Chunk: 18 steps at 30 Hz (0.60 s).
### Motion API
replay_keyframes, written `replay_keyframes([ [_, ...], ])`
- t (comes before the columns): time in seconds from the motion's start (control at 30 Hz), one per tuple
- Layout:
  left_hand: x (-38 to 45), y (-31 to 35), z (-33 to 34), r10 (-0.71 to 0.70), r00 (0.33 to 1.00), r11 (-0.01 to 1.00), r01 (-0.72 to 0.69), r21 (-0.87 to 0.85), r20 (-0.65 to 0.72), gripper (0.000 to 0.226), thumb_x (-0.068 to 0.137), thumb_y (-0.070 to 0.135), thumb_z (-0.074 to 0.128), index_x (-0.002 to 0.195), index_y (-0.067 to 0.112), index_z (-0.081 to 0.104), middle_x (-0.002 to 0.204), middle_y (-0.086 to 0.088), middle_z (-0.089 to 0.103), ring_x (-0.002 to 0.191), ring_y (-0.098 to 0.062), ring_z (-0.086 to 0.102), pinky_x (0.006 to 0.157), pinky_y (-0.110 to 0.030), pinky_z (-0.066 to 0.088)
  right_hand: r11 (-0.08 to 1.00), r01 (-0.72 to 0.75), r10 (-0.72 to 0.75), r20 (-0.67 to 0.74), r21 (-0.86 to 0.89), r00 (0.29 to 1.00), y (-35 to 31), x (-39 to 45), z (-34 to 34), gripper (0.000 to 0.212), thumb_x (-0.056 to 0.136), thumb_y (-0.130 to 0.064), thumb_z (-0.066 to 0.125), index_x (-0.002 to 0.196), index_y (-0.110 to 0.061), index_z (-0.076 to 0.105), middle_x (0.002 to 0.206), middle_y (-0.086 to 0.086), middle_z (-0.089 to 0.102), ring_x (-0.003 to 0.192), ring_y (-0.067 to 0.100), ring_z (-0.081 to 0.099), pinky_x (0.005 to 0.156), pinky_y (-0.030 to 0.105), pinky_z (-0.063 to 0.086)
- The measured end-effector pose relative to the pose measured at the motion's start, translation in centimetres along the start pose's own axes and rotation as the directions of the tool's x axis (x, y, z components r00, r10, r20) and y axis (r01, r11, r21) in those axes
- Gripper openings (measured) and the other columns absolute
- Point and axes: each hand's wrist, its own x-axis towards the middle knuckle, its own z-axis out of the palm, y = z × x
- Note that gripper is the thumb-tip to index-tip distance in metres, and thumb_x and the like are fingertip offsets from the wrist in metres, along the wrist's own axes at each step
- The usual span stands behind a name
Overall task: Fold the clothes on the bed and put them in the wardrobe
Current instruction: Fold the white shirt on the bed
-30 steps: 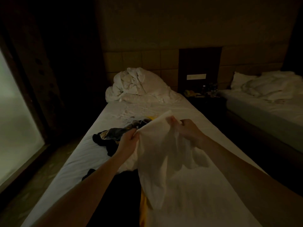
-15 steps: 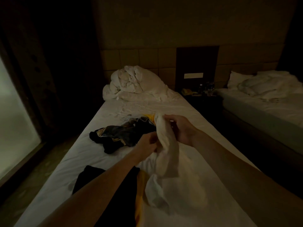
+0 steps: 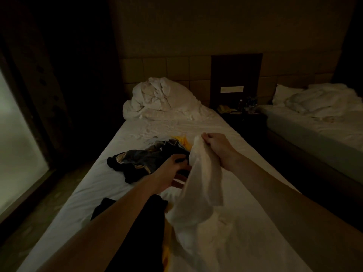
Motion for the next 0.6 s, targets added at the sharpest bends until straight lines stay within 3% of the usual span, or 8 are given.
replay_keyframes([
  [0.07,0.3,-0.4,0.2,0.039,0.999,0.99,-0.037,0.137,-0.017,0.09,0.088,0.018,0.071,0.142,0.055,0.01,0.111,0.003,0.066,0.083,-0.026,0.072,0.059,-0.037,0.059,0.999,-0.004,0.0,0.104,0.038,0.995,-0.8,-0.6,0.2,0.029,0.101,-0.033,0.051,0.083,-0.016,0.066,0.086,0.009,0.07,0.079,0.023,0.067,0.072,0.033,0.053],
  [0.1,0.3,-0.7,0.5,0.062,0.998,0.974,-0.064,0.219,0.017,0.097,0.084,0.019,0.075,0.143,0.056,0.007,0.118,0.008,0.061,0.092,-0.025,0.07,0.06,-0.035,0.059,0.998,-0.029,0.02,0.176,0.054,0.984,-1.2,-0.9,0.3,0.026,0.1,-0.035,0.052,0.088,-0.018,0.068,0.088,0.007,0.072,0.079,0.021,0.069,0.071,0.031,0.055],
  [0.2,1.0,-1.5,1.3,0.168,0.985,0.897,-0.169,0.408,0.039,0.067,0.082,0.028,0.076,0.141,0.025,0.044,0.132,-0.001,0.056,0.119,-0.026,0.057,0.091,-0.043,0.054,0.994,-0.098,0.072,0.361,0.053,0.93,-1.7,-1.4,0.1,0.047,0.088,-0.053,0.062,0.098,-0.007,0.07,0.09,0.009,0.074,0.089,0.024,0.071,0.079,0.034,0.055],
  [0.27,1.2,-1.9,1.1,0.202,0.979,0.88,-0.167,0.446,-0.031,0.048,0.086,0.028,0.073,0.13,0.015,0.058,0.127,-0.008,0.062,0.118,-0.028,0.058,0.099,-0.043,0.049,0.999,-0.035,0.02,0.389,0.032,0.921,-1.6,-1.3,-0.5,0.053,0.077,-0.055,0.069,0.09,-0.004,0.065,0.088,0.009,0.071,0.085,0.026,0.069,0.077,0.033,0.054],
  [0.37,1.5,-2.5,-0.6,0.196,0.978,0.76,-0.108,0.64,-0.068,0.036,0.087,0.019,0.067,0.123,0.014,0.063,0.116,-0.005,0.065,0.108,-0.025,0.062,0.089,-0.035,0.052,0.997,0.083,-0.073,0.372,-0.01,0.925,-1.3,-1.2,-2.3,0.033,0.08,-0.037,0.076,0.094,-0.011,0.06,0.081,0.007,0.06,0.076,0.021,0.06,0.068,0.031,0.05],
  [0.43,1.4,-2.8,-1.8,0.168,0.98,0.66,-0.034,0.75,-0.103,0.024,0.082,0.015,0.068,0.106,0.015,0.066,0.094,0.0,0.064,0.087,-0.018,0.063,0.071,-0.029,0.051,0.996,0.083,-0.071,0.315,-0.025,0.946,-1.0,-1.2,-3.7,0.022,0.082,-0.021,0.075,0.098,-0.01,0.064,0.085,0.006,0.065,0.077,0.018,0.065,0.069,0.03,0.054],
  [0.5,1.4,-2.8,-2.7,0.173,0.977,0.587,0.0,0.81,-0.125,0.009,0.081,0.017,0.068,0.086,0.016,0.06,0.075,0.004,0.056,0.065,-0.009,0.054,0.056,-0.026,0.046,0.998,0.069,-0.062,0.309,-0.013,0.949,-0.8,-1.0,-4.9,0.011,0.081,-0.009,0.074,0.087,-0.012,0.065,0.081,0.004,0.067,0.074,0.017,0.067,0.067,0.03,0.056],
  [0.6,1.4,-1.4,-4.2,0.208,0.971,0.53,-0.009,0.848,-0.12,0.013,0.086,0.019,0.066,0.079,0.013,0.056,0.068,0.004,0.05,0.063,-0.013,0.053,0.051,-0.021,0.035,0.999,0.053,-0.049,0.275,-0.007,0.96,-0.6,-0.6,-6.4,0.018,0.079,-0.002,0.072,0.076,-0.016,0.061,0.078,0.004,0.064,0.074,0.018,0.063,0.068,0.03,0.053],
])
